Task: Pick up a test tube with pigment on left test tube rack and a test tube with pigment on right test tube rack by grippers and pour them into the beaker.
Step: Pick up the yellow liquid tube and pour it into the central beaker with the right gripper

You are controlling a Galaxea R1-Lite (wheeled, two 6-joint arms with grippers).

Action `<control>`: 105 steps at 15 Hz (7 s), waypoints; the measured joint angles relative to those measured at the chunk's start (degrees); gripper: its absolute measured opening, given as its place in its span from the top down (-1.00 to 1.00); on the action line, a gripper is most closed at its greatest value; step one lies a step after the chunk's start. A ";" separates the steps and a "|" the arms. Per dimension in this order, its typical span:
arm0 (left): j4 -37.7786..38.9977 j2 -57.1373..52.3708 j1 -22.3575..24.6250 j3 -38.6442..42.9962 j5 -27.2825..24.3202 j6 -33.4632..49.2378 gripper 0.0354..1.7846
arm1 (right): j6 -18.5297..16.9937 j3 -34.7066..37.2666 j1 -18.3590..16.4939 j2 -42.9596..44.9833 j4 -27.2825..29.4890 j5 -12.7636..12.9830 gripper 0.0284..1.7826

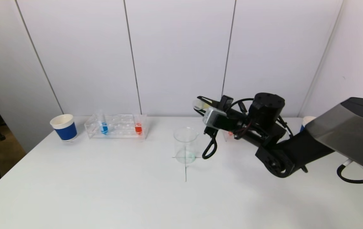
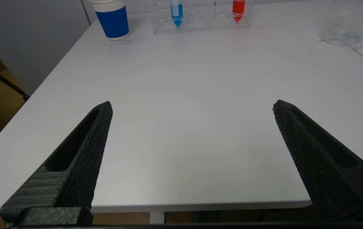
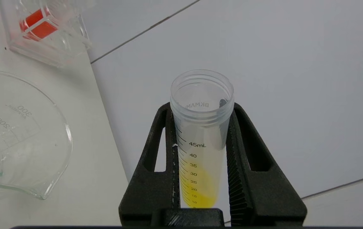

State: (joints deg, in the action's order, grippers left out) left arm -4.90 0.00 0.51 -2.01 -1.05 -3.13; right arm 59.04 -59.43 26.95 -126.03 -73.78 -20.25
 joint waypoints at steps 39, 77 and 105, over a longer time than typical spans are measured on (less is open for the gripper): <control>0.00 0.00 0.00 0.00 0.00 -0.02 -0.98 | 19.18 -2.28 0.68 -3.80 5.42 -0.78 0.49; 0.02 0.00 -0.02 0.00 0.01 0.00 -0.98 | 35.22 -6.50 1.16 -3.13 14.43 0.71 0.49; 0.00 0.00 0.00 0.00 0.01 -0.02 -0.98 | 45.24 -7.30 1.40 -0.24 19.92 0.55 0.49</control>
State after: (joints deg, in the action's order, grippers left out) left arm -4.90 0.00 0.51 -2.01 -1.04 -3.16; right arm 104.28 -66.73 28.36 -126.27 -53.86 -19.70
